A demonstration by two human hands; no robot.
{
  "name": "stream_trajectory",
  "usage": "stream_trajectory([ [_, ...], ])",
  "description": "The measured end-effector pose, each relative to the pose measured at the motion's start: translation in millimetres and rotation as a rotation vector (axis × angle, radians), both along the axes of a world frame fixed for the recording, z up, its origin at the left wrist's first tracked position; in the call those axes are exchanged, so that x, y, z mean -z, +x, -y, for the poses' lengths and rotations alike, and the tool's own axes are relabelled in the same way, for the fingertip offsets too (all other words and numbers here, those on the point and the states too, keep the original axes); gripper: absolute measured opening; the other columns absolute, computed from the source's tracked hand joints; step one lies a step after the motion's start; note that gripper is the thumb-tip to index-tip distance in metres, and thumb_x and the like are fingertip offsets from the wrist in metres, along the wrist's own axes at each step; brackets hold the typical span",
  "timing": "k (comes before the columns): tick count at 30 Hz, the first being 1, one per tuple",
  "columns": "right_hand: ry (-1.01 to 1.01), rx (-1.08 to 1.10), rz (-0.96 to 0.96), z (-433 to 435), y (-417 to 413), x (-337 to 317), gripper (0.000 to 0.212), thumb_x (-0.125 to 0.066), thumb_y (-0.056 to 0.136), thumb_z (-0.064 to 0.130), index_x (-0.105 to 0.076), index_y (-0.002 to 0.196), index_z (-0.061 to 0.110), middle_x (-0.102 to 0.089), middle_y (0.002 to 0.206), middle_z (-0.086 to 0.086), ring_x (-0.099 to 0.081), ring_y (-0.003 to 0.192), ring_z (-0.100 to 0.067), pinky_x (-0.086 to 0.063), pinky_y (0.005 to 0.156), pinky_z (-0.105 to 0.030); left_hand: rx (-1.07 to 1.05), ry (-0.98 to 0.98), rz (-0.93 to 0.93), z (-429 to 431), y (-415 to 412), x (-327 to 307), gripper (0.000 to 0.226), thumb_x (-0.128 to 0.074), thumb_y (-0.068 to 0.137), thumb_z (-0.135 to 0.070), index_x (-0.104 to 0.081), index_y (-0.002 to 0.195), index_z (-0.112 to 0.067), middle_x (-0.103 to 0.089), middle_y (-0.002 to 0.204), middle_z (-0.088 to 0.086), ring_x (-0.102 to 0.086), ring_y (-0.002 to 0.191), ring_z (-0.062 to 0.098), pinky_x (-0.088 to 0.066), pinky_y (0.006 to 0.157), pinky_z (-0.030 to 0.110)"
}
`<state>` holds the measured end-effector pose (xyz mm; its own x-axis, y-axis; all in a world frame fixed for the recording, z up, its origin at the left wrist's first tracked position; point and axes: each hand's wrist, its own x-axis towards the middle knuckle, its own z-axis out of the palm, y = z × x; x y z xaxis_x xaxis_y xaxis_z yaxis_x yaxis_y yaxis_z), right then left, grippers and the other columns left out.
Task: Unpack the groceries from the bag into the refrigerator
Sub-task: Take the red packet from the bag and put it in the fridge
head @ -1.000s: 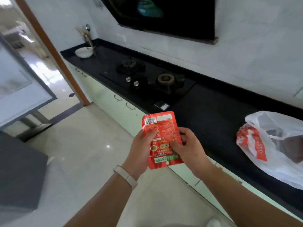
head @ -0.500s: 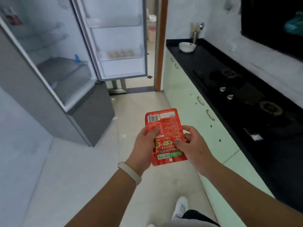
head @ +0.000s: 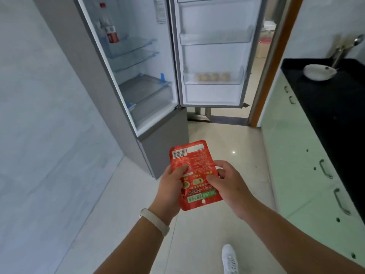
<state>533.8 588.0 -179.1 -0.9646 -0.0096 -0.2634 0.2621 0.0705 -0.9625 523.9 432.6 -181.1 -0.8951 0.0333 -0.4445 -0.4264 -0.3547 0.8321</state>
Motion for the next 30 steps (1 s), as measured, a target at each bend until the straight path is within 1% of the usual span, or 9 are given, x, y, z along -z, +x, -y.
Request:
stream_trajectory([
  [3,-0.032,-0.009,-0.008,-28.6,-43.3,-3.0,0.025,-0.065,0.092,0.020,-0.053,0.110,0.031,-0.073,0.097,0.005,-0.074,0.080,-0.010,-0.059,0.066,-0.025,0.005,-0.017,0.009,-30.7,-42.5,-7.7,0.026,-0.053,0.102,-0.024,-0.057,0.126,-0.015,-0.075,0.108,0.013,-0.074,0.095,0.037,-0.058,0.087,0.055],
  [9,-0.074,-0.043,-0.041,-85.9,-122.2,-10.8,0.024,-0.066,0.092,0.021,-0.051,0.105,0.034,-0.072,0.098,0.006,-0.073,0.081,-0.010,-0.059,0.068,-0.026,0.003,-0.054,0.000,-87.4,-117.7,-23.8,0.026,-0.054,0.102,-0.024,-0.057,0.126,-0.015,-0.075,0.110,0.013,-0.073,0.097,0.038,-0.056,0.090,0.056],
  [13,-0.072,-0.081,-0.055,-96.2,-164.2,-8.9,0.026,-0.065,0.092,0.021,-0.050,0.110,0.032,-0.071,0.100,0.006,-0.073,0.081,-0.009,-0.059,0.068,-0.025,-0.052,-0.075,-0.005,-97.7,-153.1,-24.4,0.025,-0.053,0.102,-0.023,-0.057,0.125,-0.014,-0.075,0.108,0.013,-0.074,0.096,0.037,-0.057,0.088,0.054],
  [16,-0.080,-0.129,-0.066,-91.8,-188.7,-5.6,0.025,-0.064,0.093,0.021,-0.049,0.107,0.035,-0.071,0.101,0.005,-0.073,0.083,-0.010,-0.060,0.069,-0.026,-0.079,-0.068,-0.006,-91.9,-174.8,-26.5,0.024,-0.053,0.102,-0.023,-0.057,0.125,-0.014,-0.075,0.108,0.014,-0.073,0.096,0.037,-0.058,0.085,0.052],
  [19,-0.079,-0.194,-0.059,-82.4,-222.2,-4.8,0.024,-0.064,0.093,0.020,-0.050,0.106,0.034,-0.071,0.102,0.003,-0.073,0.085,-0.012,-0.061,0.074,-0.033,-0.131,-0.068,-0.008,-78.5,-201.8,-24.2,0.024,-0.052,0.102,-0.022,-0.058,0.124,-0.014,-0.075,0.108,0.014,-0.074,0.095,0.037,-0.059,0.082,0.051],
  [22,-0.072,-0.237,-0.036,-64.3,-258.2,-0.7,0.023,-0.064,0.092,0.017,-0.052,0.107,0.030,-0.071,0.101,0.001,-0.073,0.085,-0.015,-0.061,0.077,-0.038,-0.186,-0.070,0.014,-58.8,-230.7,-14.2,0.025,-0.053,0.102,-0.023,-0.058,0.124,-0.013,-0.075,0.109,0.015,-0.073,0.097,0.038,-0.058,0.087,0.053],
  [25,-0.022,-0.296,-0.029,-41.1,-293.3,6.0,0.023,-0.064,0.092,0.019,-0.052,0.108,0.032,-0.071,0.100,0.003,-0.073,0.085,-0.012,-0.061,0.075,-0.032,-0.234,-0.059,0.057,-36.6,-262.2,0.7,0.027,-0.053,0.102,-0.025,-0.058,0.126,-0.014,-0.074,0.111,0.016,-0.073,0.098,0.039,-0.055,0.092,0.058],
  [27,0.006,-0.320,-0.014,-23.3,-324.8,10.7,0.022,-0.064,0.092,0.021,-0.051,0.106,0.033,-0.070,0.099,0.004,-0.073,0.083,-0.011,-0.060,0.071,-0.026,-0.260,-0.039,0.079,-19.5,-291.5,11.0,0.028,-0.054,0.102,-0.024,-0.058,0.127,-0.013,-0.074,0.111,0.016,-0.073,0.098,0.039,-0.055,0.091,0.058],
  [30,0.021,-0.295,0.023,4.9,-374.1,12.4,0.022,-0.064,0.092,0.018,-0.052,0.105,0.031,-0.071,0.097,0.003,-0.073,0.081,-0.011,-0.059,0.072,-0.027,-0.259,-0.007,0.084,7.8,-341.5,17.2,0.026,-0.056,0.101,-0.022,-0.058,0.124,-0.012,-0.075,0.107,0.016,-0.073,0.095,0.038,-0.058,0.086,0.055],
])
